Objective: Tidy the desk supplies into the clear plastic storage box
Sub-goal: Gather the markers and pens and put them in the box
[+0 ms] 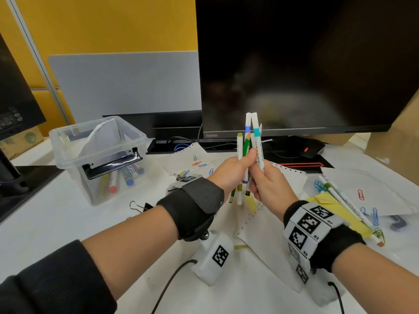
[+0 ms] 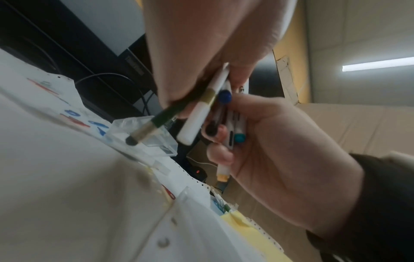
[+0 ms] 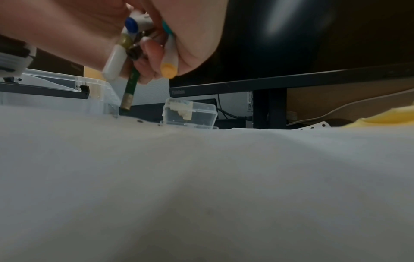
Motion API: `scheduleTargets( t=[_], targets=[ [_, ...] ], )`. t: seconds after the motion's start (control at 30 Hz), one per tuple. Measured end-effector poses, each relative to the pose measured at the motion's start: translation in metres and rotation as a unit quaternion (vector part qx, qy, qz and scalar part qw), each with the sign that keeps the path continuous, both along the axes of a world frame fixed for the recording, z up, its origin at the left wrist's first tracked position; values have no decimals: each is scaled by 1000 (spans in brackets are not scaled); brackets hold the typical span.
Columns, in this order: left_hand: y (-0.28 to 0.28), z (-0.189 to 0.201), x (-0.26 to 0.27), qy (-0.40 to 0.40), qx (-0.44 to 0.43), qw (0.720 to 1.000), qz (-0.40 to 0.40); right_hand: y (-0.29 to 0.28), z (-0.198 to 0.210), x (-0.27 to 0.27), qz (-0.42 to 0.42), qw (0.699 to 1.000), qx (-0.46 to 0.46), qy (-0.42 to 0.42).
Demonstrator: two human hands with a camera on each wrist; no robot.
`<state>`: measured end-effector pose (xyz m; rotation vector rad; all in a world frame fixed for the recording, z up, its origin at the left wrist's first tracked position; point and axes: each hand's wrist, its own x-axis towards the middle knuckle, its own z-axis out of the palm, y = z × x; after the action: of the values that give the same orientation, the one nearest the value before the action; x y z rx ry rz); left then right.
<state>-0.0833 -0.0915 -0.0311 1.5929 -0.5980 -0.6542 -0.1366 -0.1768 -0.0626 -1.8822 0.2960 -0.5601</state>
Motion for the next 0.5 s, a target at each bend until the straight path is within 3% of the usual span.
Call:
scheduleTargets(
  t=[0.3, 0.5],
  targets=[
    [-5, -5, -2, 146, -39, 989, -9, 2, 1, -4, 21, 998, 56, 14],
    [-6, -3, -2, 140, -30, 990, -7, 4, 2, -3, 35, 998, 49, 9]
  ],
)
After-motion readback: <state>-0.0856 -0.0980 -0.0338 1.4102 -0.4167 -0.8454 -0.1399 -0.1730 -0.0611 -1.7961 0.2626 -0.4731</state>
